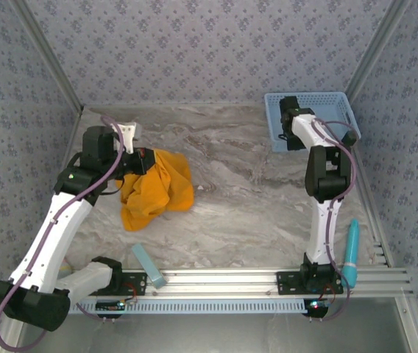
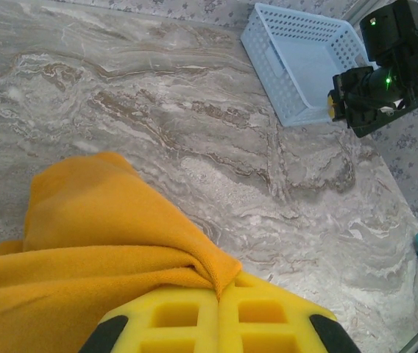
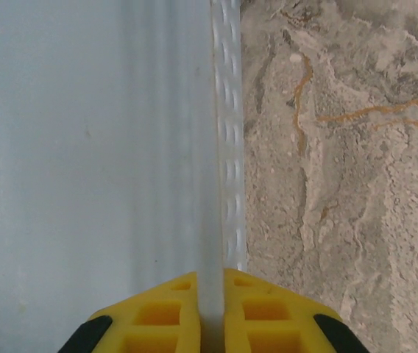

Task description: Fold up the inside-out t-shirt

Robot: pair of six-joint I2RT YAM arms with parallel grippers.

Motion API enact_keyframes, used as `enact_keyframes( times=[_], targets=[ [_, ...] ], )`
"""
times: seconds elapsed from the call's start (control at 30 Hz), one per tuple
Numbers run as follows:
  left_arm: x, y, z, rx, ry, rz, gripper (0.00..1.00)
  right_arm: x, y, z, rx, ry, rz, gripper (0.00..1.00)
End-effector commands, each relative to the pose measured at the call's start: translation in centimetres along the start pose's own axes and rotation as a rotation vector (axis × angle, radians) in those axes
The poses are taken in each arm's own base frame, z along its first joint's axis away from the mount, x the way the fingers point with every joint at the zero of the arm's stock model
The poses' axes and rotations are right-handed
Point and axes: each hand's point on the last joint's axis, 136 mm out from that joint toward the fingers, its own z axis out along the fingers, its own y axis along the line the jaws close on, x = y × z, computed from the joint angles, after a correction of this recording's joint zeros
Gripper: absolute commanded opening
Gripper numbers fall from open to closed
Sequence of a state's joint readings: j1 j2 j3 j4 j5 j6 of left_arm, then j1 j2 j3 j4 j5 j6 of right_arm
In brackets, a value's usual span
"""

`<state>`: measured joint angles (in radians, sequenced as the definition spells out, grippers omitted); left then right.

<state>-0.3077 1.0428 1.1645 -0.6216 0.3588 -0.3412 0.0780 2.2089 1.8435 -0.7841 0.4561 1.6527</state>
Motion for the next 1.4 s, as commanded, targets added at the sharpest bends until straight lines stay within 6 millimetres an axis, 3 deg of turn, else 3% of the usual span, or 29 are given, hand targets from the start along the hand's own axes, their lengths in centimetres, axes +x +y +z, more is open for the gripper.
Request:
enact_keyframes(
  times=[0.0,0.1,0.27,0.4,0.6,0.67,0.73,0.83,0.93,1.07,1.2,1.3,1.37],
  targets=[
    [-0.7,-1.1,-0.7,0.041,-0.018,0.017,0.0,-0.9,0.5,0.7,-0.004,-0.035,0.045,0.34],
    [-1.5,-1.3,-0.5,0.042,-0.029,0.034,0.0,-0.7,1.4,-0.4,-0.046,-0.009,0.027,0.46],
    [-4.5,-2.9,-0.2,0.083,-0.046,0.052,0.0,-0.1,3.4,-4.7,-0.176,0.045,-0.059,0.54],
    [-6.4,-6.5,0.8,0.152,-0.037,0.116,0.0,0.7,4.7,-9.5,-0.311,0.051,-0.195,0.56],
    [-6.2,-13.7,3.7,0.266,0.03,0.211,0.0,1.6,4.4,-15.9,-0.524,0.155,-0.417,0.59],
    [-6.2,-15.2,4.7,0.288,0.029,0.205,0.0,1.0,4.5,-18.5,-0.626,0.168,-0.517,0.6],
    [-5.5,-15.0,6.4,0.28,0.051,0.194,0.07,0.2,3.7,-21.0,-0.683,0.125,-0.66,0.62],
    [-2.9,-11.3,10.4,0.163,0.129,0.166,0.53,-0.8,0.6,-23.0,-0.691,0.085,-0.877,0.64],
    [0.0,-6.9,12.8,0.074,0.253,0.074,0.69,0.5,-4.2,-22.7,-0.705,0.154,-1.07,0.64],
    [3.4,-3.0,13.3,0.05,0.335,-0.041,0.75,6.0,-12.5,-23.2,-0.825,0.417,-1.311,0.62],
    [8.7,-2.6,12.0,0.105,0.456,-0.065,0.73,12.3,-19.9,-25.6,-0.93,0.647,-1.559,0.62],
    [12.8,-3.1,11.3,0.145,0.549,-0.104,0.73,16.1,-22.8,-26.3,-0.933,0.696,-1.723,0.63],
    [15.0,-4.0,11.6,0.165,0.569,-0.088,0.73,18.2,-22.9,-26.2,-0.943,0.707,-1.714,0.63]
  ],
)
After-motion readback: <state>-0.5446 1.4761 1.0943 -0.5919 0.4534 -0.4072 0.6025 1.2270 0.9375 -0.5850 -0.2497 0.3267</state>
